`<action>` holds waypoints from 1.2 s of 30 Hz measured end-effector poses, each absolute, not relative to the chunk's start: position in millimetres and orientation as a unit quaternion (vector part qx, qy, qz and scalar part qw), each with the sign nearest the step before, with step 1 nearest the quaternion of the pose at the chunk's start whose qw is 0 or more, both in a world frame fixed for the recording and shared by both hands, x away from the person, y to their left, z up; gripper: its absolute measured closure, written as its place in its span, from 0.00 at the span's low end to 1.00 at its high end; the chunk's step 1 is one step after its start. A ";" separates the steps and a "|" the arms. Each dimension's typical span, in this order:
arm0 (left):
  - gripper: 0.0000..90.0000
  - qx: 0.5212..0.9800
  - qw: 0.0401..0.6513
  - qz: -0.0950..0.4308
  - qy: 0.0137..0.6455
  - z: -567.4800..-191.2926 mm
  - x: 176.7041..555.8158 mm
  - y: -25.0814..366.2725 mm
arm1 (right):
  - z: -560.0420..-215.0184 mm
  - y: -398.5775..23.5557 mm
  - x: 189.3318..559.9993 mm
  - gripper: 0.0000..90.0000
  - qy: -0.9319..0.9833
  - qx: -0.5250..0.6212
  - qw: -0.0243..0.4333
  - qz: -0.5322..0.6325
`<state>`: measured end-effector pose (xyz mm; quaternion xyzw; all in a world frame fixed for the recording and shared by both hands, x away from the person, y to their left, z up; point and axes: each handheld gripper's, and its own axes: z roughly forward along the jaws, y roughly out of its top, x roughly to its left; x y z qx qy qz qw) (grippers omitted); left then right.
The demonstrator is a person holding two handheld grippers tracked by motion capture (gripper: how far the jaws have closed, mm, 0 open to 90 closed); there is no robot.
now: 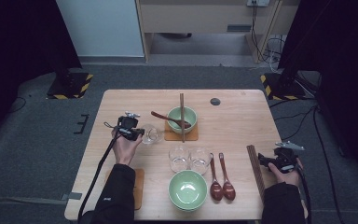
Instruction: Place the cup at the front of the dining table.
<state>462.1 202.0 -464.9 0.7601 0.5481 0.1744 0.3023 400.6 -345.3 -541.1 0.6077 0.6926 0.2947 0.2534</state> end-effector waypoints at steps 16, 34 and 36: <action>0.93 0.728 0.347 0.198 0.557 -472.2 460.6 201.7 | -541.1 -345.3 400.7 0.05 0.693 0.608 0.253 0.295; 0.92 0.717 0.361 0.216 0.556 -473.6 459.2 195.7 | -541.1 -345.3 400.7 0.05 0.693 0.608 0.253 0.295; 0.91 0.716 0.363 0.218 0.556 -474.0 459.3 195.4 | -541.1 -345.3 400.7 0.05 0.693 0.608 0.253 0.295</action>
